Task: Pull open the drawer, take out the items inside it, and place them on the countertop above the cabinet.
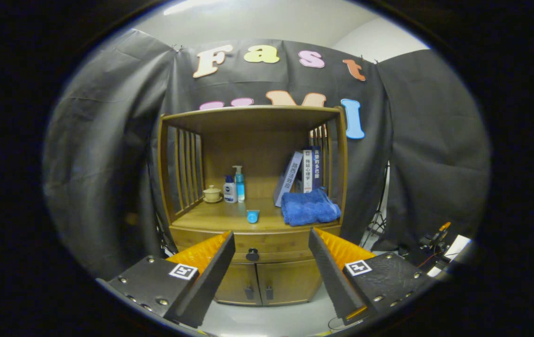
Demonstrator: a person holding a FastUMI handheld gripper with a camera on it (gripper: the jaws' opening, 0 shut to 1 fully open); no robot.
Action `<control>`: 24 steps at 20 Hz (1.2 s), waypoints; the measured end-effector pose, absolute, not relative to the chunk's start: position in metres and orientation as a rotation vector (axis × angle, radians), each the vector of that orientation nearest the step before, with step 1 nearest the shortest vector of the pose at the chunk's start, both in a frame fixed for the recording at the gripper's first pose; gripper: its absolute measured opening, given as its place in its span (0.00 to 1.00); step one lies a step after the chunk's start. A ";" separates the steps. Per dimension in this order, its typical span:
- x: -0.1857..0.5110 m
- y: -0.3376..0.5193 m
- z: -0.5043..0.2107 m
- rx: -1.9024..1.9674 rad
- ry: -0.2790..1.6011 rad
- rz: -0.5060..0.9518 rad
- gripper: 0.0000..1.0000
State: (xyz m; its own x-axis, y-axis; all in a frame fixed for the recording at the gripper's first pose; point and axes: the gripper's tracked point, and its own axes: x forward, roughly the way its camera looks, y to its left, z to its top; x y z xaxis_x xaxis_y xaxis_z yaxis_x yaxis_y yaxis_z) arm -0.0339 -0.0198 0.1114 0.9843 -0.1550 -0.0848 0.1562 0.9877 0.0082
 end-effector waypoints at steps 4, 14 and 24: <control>-0.033 -0.021 0.104 0.023 0.088 -0.148 0.99; -0.036 -0.025 0.099 0.030 0.065 -0.113 0.99; -0.042 -0.023 0.088 0.128 0.076 -0.096 0.99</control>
